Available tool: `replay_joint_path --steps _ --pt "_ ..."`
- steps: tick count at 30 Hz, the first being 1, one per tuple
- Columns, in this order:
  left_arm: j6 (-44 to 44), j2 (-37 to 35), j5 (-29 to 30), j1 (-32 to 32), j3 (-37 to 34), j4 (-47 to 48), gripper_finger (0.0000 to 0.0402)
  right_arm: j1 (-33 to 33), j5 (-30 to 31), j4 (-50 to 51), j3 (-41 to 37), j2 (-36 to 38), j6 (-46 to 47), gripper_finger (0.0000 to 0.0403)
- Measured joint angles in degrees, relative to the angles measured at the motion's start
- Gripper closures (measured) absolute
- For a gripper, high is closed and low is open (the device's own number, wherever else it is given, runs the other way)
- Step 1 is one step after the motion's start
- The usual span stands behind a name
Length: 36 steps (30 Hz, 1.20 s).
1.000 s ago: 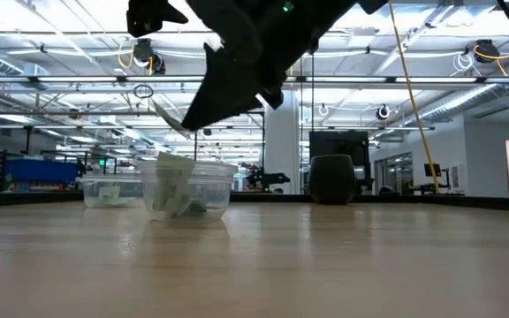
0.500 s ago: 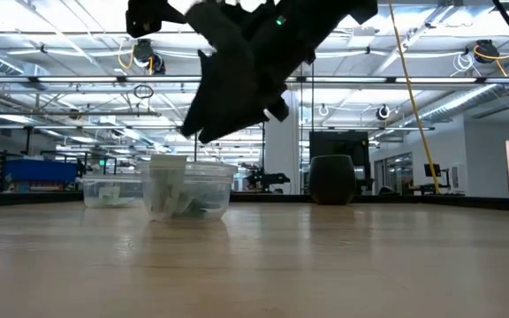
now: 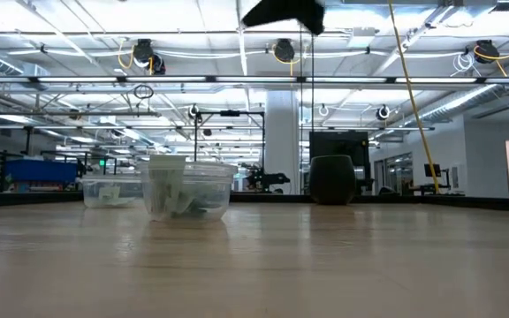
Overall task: Pick and place items into bin
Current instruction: Return to Home Position
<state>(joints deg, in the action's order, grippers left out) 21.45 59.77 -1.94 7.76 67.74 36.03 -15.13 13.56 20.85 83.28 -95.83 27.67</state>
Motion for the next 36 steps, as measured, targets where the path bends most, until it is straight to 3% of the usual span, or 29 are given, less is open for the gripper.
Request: replay_joint_path --steps 3,7,11,15,23,26,28,33,36 --pt "-3.7 -6.9 2.8 5.0 -3.7 -8.8 0.0126 0.0 4.1 0.4 -2.0 5.8 -0.3 0.0218" --pt "-2.5 -17.6 -1.5 7.2 -14.4 -20.3 0.0126 0.7 6.3 0.0 -7.7 14.6 -0.7 0.0218" --pt "0.1 -25.8 -1.6 7.4 -25.0 -22.6 0.0126 0.9 7.5 -0.9 -16.5 23.1 -0.4 0.0218" --pt "1.5 -32.0 1.9 7.3 -31.2 -23.3 0.0126 1.1 7.6 -12.6 -27.9 33.2 -1.4 0.0220" --pt "1.8 -40.2 9.8 7.2 -43.4 -23.9 0.0126 1.5 7.2 -32.3 -51.1 51.0 -3.2 0.0218" --pt "-2.5 -41.9 11.1 7.2 -46.1 -20.0 0.0126 1.5 7.2 -34.7 -56.2 56.3 0.1 0.0219" --pt "-0.3 -42.7 10.4 7.3 -48.0 -18.8 0.0126 1.6 7.2 -34.8 -58.9 59.6 1.5 0.0221" --pt "-9.4 -47.1 7.6 8.1 -53.6 -36.8 0.0126 1.0 7.2 -37.2 -65.7 68.8 -1.7 0.0222" --pt "-10.4 -50.7 8.3 8.0 -54.6 -37.6 0.0126 1.0 7.2 -37.4 -68.2 74.2 -3.3 0.0222"
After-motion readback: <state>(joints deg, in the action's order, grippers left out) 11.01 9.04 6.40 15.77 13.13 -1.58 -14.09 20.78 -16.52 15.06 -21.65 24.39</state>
